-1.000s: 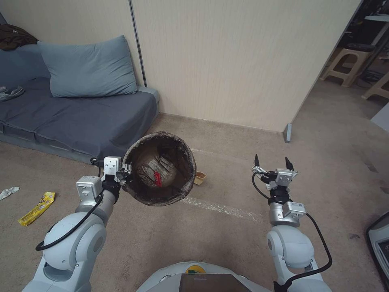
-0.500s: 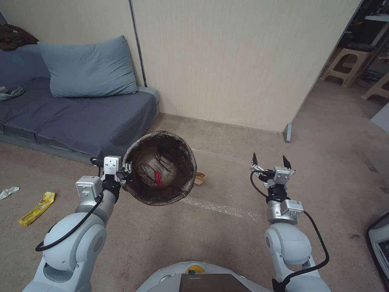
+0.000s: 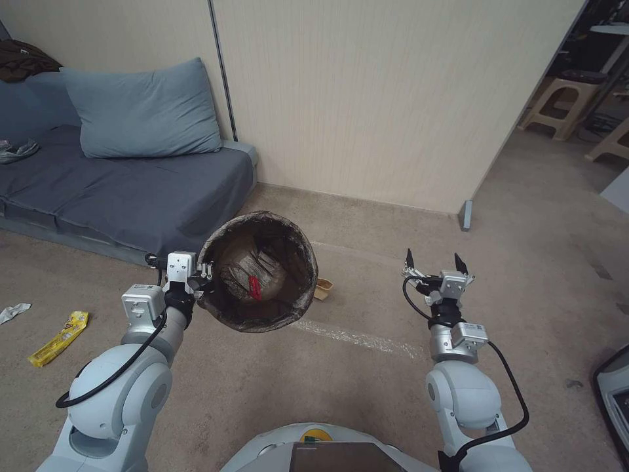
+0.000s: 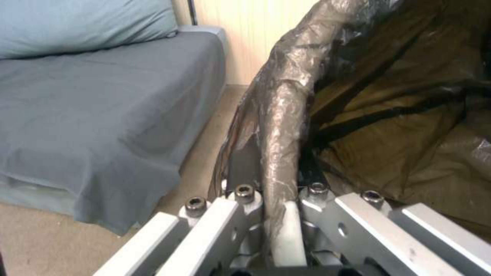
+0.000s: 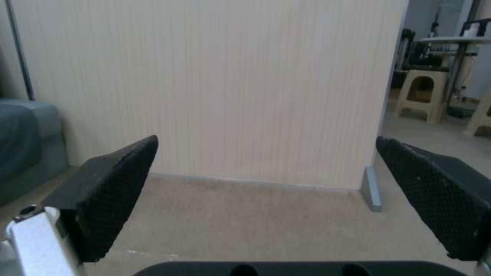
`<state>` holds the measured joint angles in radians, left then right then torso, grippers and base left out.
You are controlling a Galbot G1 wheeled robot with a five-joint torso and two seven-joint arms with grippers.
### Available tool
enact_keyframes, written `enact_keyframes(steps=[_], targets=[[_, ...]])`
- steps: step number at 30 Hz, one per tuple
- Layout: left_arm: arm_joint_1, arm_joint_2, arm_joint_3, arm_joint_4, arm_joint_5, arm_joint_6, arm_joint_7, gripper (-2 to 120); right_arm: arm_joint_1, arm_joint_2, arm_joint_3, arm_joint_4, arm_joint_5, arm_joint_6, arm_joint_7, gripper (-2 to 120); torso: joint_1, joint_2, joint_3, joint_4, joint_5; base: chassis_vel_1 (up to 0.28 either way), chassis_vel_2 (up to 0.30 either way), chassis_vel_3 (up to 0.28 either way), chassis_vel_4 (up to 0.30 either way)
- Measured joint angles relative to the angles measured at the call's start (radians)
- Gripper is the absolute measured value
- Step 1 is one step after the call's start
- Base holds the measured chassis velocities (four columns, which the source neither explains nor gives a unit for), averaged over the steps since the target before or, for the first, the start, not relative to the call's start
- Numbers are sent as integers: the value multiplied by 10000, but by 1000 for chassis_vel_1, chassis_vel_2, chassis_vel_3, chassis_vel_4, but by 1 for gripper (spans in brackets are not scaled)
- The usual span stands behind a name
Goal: Pick up the trash bin, then pick up the garbage from the floor and place it into the trash bin.
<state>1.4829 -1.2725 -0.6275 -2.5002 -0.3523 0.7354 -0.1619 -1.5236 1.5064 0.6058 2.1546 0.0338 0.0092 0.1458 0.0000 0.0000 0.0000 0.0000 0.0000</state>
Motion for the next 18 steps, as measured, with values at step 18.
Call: enact_keyframes(steps=[18], targets=[[-55,-23,-14,61,70,0,98,0,48,78,-25,-166,-31,35,2,100,0,0,0,0,0,-8,12,10,-8]])
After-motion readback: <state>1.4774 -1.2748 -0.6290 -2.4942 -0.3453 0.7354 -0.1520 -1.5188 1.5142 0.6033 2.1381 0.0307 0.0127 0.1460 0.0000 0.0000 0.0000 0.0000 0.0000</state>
